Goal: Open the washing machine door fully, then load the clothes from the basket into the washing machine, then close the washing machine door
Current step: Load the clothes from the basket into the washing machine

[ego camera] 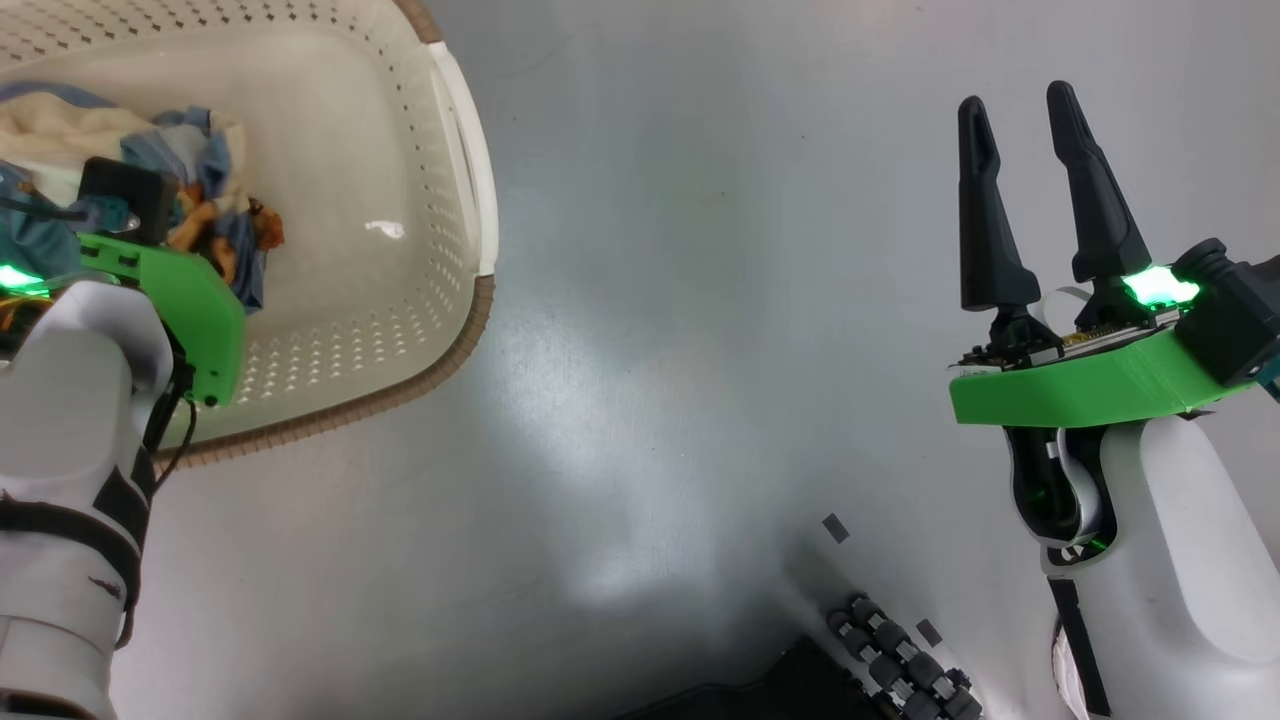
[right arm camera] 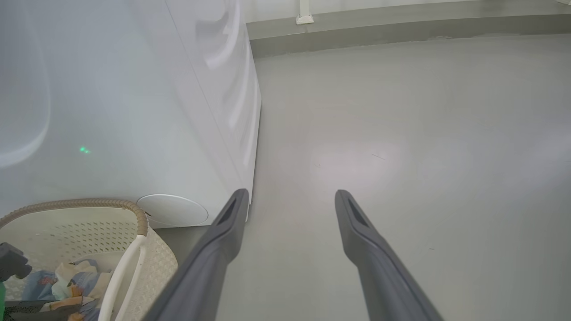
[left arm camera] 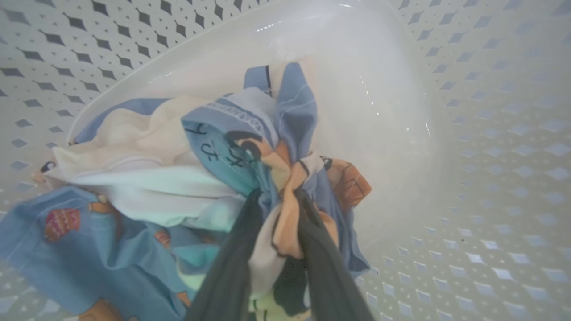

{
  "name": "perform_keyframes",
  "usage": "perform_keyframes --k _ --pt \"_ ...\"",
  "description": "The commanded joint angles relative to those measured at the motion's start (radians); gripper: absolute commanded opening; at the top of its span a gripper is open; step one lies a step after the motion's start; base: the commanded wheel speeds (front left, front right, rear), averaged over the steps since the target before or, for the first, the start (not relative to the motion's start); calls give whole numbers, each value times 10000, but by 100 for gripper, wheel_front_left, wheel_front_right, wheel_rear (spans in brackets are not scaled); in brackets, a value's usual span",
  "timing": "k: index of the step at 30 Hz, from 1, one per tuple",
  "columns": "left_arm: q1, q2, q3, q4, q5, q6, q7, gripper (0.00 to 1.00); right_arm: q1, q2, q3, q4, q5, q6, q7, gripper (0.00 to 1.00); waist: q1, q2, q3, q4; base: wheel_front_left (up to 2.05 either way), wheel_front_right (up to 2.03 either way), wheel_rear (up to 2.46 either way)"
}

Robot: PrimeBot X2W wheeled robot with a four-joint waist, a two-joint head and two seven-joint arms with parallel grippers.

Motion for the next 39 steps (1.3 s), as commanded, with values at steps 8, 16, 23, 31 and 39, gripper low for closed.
perform_keyframes --k 8,16,23,31,39 --pt "392 88 347 -53 -494 84 -648 0 313 -18 19 -161 -10 73 -78 100 0 0 -451 190 0 0 0" --pt "1121 -536 1220 -52 -1669 -107 -2123 0 441 -18 -118 18 -240 73 -78 100 0 0 -1703 706 0 0 0" --pt "1745 -888 1500 -313 -2120 -318 -2498 0 737 -18 -230 248 -464 73 -78 100 0 0 -2682 1054 0 0 0" --pt "3005 -1024 1948 -1977 -2215 -419 -2527 0 1267 -18 -422 556 -804 73 -78 100 0 0 -3971 1495 0 0 0" --pt "4386 -1172 2610 -3412 -1947 -450 -2529 0 1881 -195 -456 826 -873 73 -78 100 0 0 -5216 1835 0 0 0"
